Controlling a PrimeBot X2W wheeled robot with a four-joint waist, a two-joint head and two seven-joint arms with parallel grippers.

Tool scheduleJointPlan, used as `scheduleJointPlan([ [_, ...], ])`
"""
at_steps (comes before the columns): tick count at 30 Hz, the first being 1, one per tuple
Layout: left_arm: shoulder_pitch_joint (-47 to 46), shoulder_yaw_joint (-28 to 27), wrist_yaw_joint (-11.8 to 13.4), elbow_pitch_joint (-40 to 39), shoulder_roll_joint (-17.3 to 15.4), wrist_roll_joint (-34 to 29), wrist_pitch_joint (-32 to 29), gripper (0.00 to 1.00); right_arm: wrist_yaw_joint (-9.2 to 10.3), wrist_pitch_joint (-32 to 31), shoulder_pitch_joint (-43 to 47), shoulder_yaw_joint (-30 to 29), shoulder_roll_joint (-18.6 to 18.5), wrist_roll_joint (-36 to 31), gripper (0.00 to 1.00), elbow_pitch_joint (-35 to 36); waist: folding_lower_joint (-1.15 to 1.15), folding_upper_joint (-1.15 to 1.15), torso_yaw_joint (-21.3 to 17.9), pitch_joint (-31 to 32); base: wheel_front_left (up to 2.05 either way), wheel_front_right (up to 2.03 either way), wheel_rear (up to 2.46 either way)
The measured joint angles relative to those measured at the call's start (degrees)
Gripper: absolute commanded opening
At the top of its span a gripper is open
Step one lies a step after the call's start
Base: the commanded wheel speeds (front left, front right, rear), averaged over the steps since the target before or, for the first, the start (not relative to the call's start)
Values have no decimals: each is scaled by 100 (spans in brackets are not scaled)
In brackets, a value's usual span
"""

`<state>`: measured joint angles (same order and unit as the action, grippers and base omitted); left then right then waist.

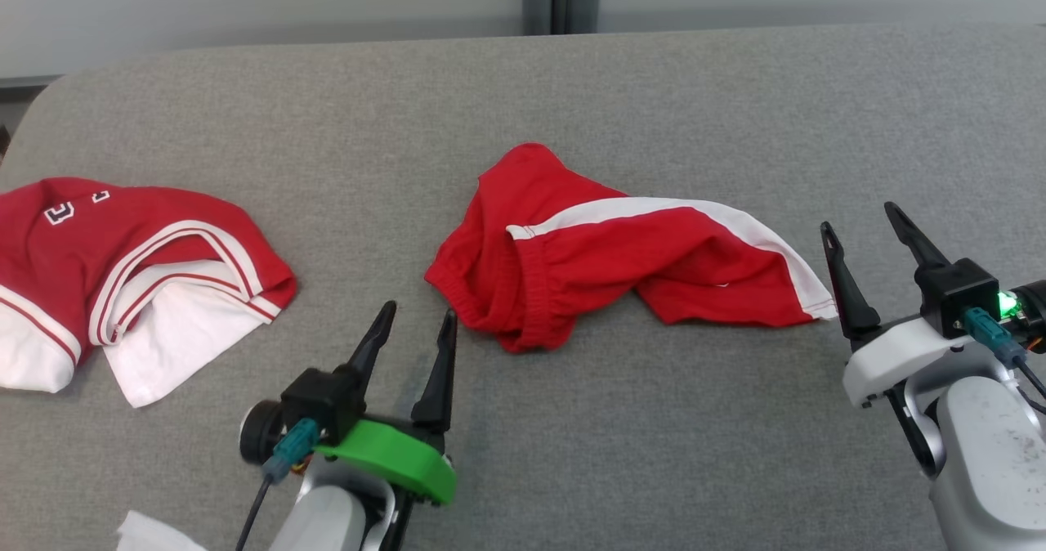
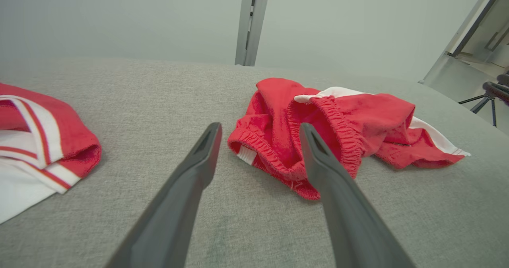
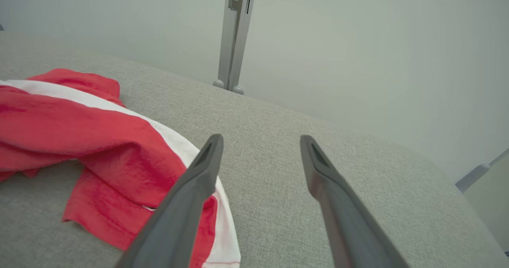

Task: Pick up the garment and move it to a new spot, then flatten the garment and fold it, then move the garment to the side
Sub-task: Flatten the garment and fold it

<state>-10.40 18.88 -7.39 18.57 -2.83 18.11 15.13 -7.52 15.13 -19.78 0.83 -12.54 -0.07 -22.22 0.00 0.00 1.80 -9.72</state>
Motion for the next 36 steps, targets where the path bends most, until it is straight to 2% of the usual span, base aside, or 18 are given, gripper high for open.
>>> scheduleJointPlan([
  [5, -909, 755, 0, 594, 5, 493, -1, 100, 0, 0, -5, -29, 222, -53, 100, 82, 0, 0, -101, -196, 0, 0, 0],
  [12, -1963, 1324, 0, 1594, 9, 1198, -1, 100, 0, 1, -91, 12, 358, -103, 100, 97, 0, 0, -320, -468, 0, 0, 0],
  [15, -2221, 1516, 0, 1949, 2, 1532, 0, 100, 0, 0, -91, -5, 396, -127, 100, 105, 0, 0, -408, -556, 0, 0, 0],
  [22, -2427, 2273, 0, 2230, 8, 2439, -1, 100, 0, 0, -90, -38, 471, -158, 100, 115, 0, 0, -464, -662, 0, 0, 0],
  [24, -2478, 2301, 0, 2216, 9, 2513, -1, 100, 0, 0, -90, -42, 483, -168, 100, 116, 0, 0, -445, -659, 0, 0, 0],
  [25, -2535, 2302, 0, 2184, -10, 2529, -1, 74, 0, 0, -91, -31, 495, -169, 100, 116, 0, 0, -432, -655, 0, 0, 0],
  [26, -2562, 2286, 0, 2138, -22, 2528, -1, 41, 0, 0, -91, -21, 500, -169, 100, 115, 0, 0, -424, -654, 0, 0, 0],
  [27, -2583, 2268, 0, 2097, -37, 2525, 0, 14, 0, 0, -94, -10, 504, -169, 100, 114, 0, 0, -415, -651, 0, 0, 0],
  [28, -2588, 2267, 0, 2068, -57, 2496, -1, 0, 0, 0, -94, 0, 505, -169, 100, 109, 0, 0, -409, -646, 0, 0, 0],
  [36, -2604, 1948, 0, 1538, -198, 2184, -1, 0, 0, 0, -31, -21, 523, -165, 100, 8, 0, 0, -326, -437, 0, 0, 0],
])
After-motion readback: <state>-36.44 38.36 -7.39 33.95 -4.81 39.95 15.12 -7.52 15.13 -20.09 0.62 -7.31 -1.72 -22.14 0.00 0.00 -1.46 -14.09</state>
